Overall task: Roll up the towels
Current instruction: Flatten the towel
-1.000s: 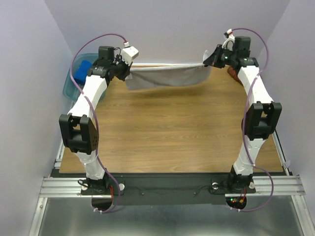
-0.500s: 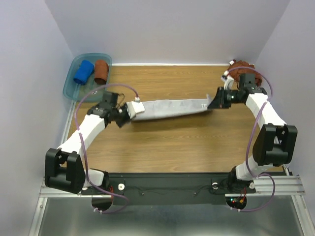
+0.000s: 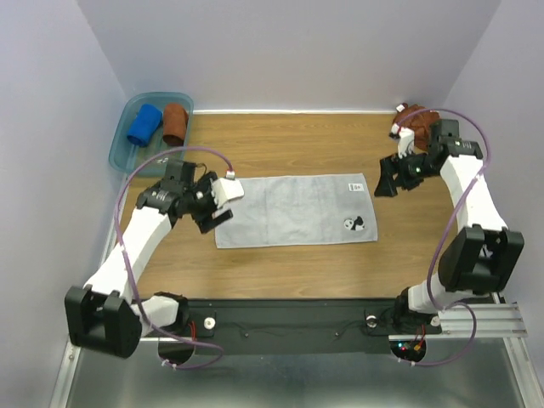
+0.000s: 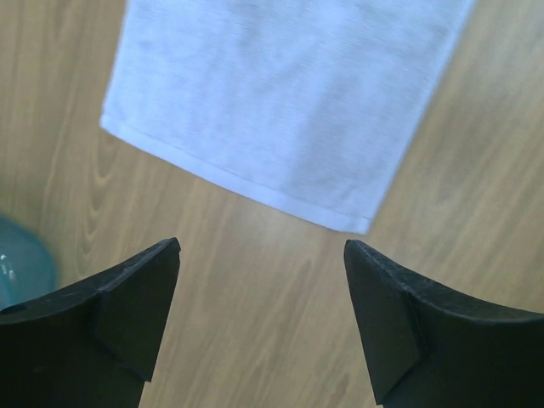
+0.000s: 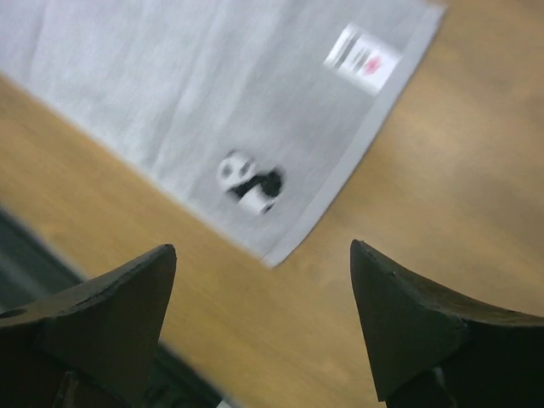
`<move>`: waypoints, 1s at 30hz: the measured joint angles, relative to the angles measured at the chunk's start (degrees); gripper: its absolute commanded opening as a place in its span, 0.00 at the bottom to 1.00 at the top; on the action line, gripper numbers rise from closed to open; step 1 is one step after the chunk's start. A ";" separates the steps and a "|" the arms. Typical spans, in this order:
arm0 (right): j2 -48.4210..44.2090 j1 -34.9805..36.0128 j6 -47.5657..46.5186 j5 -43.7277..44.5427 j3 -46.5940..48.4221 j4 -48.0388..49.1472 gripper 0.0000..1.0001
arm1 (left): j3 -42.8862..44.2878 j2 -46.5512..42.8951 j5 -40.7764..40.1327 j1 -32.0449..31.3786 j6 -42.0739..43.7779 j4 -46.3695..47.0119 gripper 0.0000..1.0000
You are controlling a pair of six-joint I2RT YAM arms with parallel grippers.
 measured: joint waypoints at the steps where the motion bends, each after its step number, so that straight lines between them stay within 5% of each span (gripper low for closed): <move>1: 2.12 0.00 0.46 0.24 2.25 0.87 0.77 | 1.66 2.10 0.07 0.81 -1.29 1.25 0.82; 7: 18.45 0.07 4.57 3.15 13.49 6.12 0.59 | 14.05 20.04 2.99 4.96 -8.33 4.98 0.70; 15: 36.06 1.81 10.36 8.57 26.75 10.38 0.57 | 28.57 37.70 -0.74 6.71 -16.11 8.90 0.61; 30: 45.53 9.27 13.68 15.87 30.86 14.88 0.47 | 30.03 44.46 -3.13 6.78 -18.95 8.98 0.59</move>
